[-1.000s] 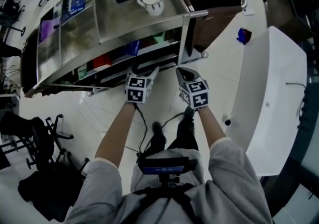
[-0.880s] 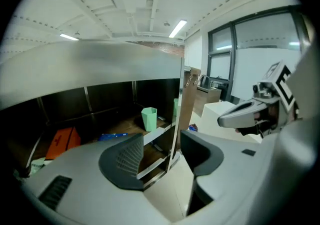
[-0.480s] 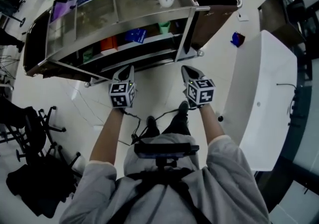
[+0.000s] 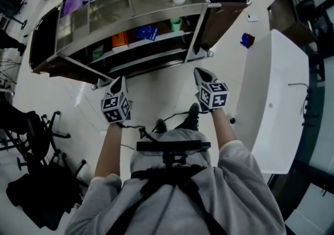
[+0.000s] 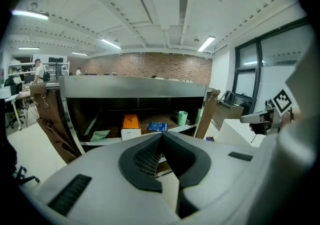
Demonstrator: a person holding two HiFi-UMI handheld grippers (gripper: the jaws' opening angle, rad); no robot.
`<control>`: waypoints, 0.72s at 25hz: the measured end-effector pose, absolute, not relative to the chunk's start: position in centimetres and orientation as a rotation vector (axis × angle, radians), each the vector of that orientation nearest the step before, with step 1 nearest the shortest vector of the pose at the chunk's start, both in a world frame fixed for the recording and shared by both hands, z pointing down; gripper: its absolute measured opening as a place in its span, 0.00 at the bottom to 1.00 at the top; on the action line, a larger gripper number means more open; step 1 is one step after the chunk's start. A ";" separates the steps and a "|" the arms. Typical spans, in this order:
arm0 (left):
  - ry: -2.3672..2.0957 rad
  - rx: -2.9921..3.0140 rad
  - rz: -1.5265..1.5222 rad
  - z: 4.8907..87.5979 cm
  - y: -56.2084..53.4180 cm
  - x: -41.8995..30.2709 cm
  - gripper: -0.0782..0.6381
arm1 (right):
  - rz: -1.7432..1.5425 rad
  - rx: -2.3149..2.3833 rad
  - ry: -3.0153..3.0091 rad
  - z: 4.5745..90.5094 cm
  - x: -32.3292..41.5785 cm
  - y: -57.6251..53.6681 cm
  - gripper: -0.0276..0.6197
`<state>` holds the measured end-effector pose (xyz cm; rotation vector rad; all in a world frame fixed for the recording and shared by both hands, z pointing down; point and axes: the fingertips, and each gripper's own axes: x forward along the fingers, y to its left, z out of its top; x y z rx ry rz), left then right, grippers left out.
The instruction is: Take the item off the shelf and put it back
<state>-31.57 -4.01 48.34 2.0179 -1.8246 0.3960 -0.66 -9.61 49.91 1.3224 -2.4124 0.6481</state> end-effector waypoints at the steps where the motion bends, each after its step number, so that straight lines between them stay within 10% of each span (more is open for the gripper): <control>1: -1.829 2.008 0.392 48.4 -3.5 -32.1 0.12 | 0.634 1.316 -2.411 49.9 -0.9 -9.3 0.06; 18: -1.808 2.004 0.362 49.1 -0.5 -34.7 0.12 | 0.532 1.315 -2.413 47.8 -2.4 -7.3 0.05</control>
